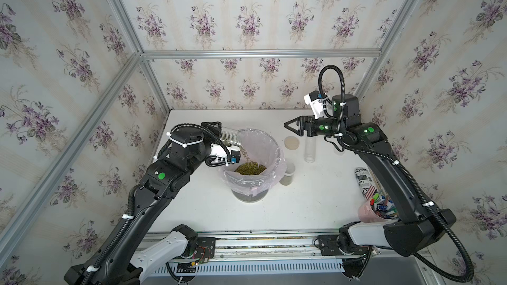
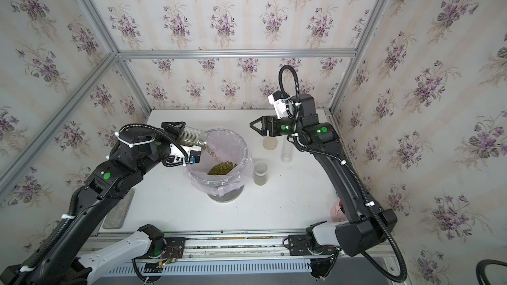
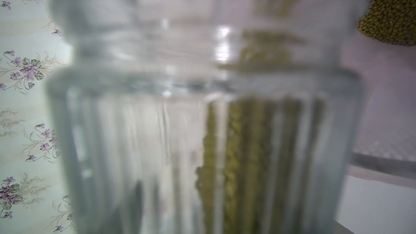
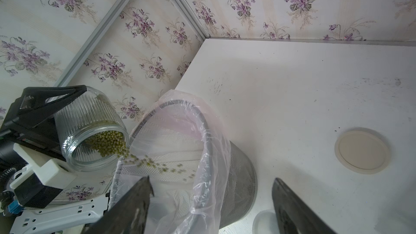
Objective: Empty moldy mung beans from jars
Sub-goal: Pour the moldy mung beans from the jar into the trash bin.
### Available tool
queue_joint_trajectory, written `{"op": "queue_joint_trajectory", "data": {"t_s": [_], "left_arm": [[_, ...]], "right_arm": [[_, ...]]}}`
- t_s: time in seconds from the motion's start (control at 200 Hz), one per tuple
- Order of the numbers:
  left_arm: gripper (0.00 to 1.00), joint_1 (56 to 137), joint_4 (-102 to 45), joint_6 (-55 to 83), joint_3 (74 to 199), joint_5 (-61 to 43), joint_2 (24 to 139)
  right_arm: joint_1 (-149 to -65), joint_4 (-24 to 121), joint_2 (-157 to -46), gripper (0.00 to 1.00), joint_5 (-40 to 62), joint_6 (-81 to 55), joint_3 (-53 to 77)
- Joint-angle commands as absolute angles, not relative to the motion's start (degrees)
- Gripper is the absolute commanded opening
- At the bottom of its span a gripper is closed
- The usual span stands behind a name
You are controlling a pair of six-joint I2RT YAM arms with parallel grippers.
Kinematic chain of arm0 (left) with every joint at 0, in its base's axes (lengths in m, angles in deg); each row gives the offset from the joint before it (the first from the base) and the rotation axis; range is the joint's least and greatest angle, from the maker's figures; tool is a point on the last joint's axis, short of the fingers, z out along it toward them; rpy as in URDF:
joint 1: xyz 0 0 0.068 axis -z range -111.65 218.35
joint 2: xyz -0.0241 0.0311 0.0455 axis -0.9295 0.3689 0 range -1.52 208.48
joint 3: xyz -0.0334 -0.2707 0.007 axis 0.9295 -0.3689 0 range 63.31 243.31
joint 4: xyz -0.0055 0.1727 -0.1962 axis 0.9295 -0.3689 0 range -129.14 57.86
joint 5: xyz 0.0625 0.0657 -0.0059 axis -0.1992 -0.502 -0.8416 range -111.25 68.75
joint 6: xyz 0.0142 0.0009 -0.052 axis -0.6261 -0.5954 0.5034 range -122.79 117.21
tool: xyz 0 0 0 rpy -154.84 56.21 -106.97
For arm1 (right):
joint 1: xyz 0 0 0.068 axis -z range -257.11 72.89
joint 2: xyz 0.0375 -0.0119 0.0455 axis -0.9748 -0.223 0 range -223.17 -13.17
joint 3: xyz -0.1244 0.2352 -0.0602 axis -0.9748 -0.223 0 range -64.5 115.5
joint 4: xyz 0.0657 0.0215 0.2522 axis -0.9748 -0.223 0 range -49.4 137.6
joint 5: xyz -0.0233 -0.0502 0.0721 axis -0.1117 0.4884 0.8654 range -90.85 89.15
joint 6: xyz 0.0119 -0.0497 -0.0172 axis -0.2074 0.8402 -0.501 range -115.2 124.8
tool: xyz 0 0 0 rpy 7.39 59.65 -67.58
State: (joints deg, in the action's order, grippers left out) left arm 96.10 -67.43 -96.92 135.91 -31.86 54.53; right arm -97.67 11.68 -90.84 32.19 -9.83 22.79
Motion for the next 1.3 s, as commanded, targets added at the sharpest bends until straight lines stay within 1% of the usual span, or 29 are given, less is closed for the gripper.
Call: {"op": "queue_joint_trajectory", "data": {"t_s": [0.0,0.29,0.52,0.799,1.054,1.294], "left_arm": [[0.00,96.1,-63.0,-97.2,135.9,-31.8,54.8],[0.00,96.1,-62.8,-97.0,137.0,-32.7,56.7],[0.00,96.1,-62.8,-96.3,136.7,-30.0,56.1],[0.00,96.1,-62.7,-96.6,136.4,-30.8,56.3],[0.00,96.3,-62.8,-95.8,135.7,-28.6,55.9],[0.00,96.3,-62.7,-95.4,134.5,-29.9,56.2]], "right_arm": [[-97.7,12.5,-91.1,0.82,31.7,-10.0,23.2],[-97.7,12.7,-91.1,0.82,31.9,-10.2,22.9],[-97.7,13.1,-90.6,0.82,32.6,-10.6,22.5],[-97.7,13.4,-90.4,0.82,33.5,-11.0,22.4],[-97.7,14.5,-89.7,0.82,34.5,-11.6,21.4],[-97.7,14.2,-89.7,0.82,34.6,-11.6,21.7]]}}
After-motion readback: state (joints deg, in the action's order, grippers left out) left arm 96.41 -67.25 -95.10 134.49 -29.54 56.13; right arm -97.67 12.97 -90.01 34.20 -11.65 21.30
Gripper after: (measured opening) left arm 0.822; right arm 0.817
